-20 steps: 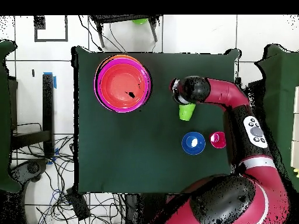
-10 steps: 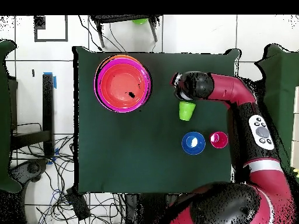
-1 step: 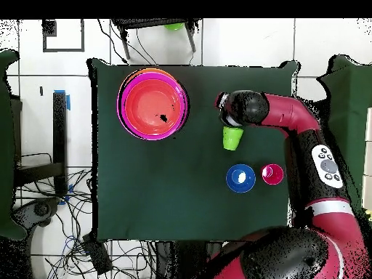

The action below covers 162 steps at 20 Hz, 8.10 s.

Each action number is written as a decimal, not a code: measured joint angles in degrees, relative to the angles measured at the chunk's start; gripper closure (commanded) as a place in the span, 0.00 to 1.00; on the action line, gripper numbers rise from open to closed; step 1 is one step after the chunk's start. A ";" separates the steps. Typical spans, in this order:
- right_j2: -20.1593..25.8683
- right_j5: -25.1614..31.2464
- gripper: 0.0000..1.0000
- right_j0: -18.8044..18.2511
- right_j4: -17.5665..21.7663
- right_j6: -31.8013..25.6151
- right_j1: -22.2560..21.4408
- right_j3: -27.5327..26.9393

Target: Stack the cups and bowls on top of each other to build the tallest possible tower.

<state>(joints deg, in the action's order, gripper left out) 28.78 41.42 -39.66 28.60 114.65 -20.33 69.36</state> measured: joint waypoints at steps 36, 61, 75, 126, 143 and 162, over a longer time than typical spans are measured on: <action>0.82 13.43 0.00 -0.52 0.58 -9.90 6.13 -5.72; 1.25 15.42 0.00 -1.12 0.57 -9.90 4.82 -5.70; 1.25 24.17 0.00 -0.57 0.64 -10.54 8.34 -7.87; -0.35 -2.86 1.00 -1.01 1.17 -13.30 -26.34 28.77; -12.65 -24.91 1.00 -2.80 1.36 -12.87 -40.87 42.80; -30.78 -60.16 1.00 4.45 -0.13 -10.83 -42.18 49.54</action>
<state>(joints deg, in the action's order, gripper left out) -1.99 -18.73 -35.21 28.47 103.82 -62.51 118.91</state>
